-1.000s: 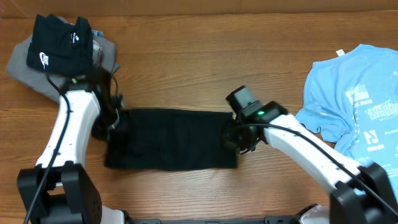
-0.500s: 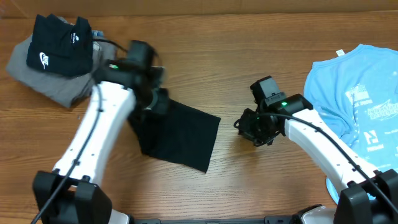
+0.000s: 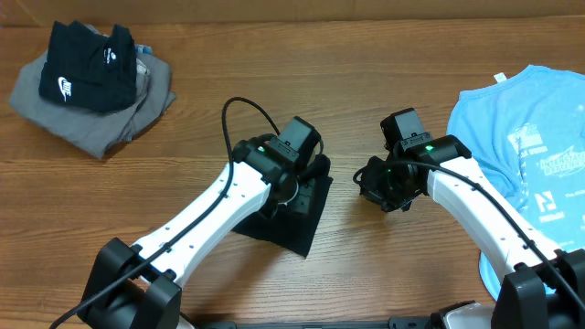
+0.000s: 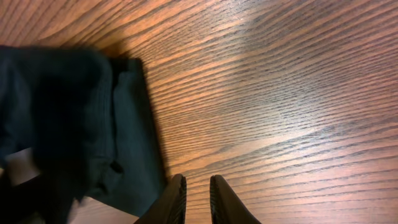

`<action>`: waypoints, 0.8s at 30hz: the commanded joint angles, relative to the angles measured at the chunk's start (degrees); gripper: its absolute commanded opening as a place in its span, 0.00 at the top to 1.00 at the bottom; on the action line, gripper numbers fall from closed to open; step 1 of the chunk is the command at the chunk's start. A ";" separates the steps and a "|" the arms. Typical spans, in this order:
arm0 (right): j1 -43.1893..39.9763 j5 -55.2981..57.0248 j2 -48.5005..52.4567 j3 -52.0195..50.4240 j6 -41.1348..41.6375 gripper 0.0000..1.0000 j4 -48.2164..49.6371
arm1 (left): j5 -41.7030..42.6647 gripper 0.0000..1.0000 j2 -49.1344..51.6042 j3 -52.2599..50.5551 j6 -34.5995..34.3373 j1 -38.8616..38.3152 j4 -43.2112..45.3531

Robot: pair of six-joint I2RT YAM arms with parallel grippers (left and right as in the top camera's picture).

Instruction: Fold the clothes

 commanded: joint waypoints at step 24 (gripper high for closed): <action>-0.20 1.05 -0.42 0.83 -2.16 0.79 -0.79 | 7.02 0.62 2.89 0.48 4.61 10.36 -3.89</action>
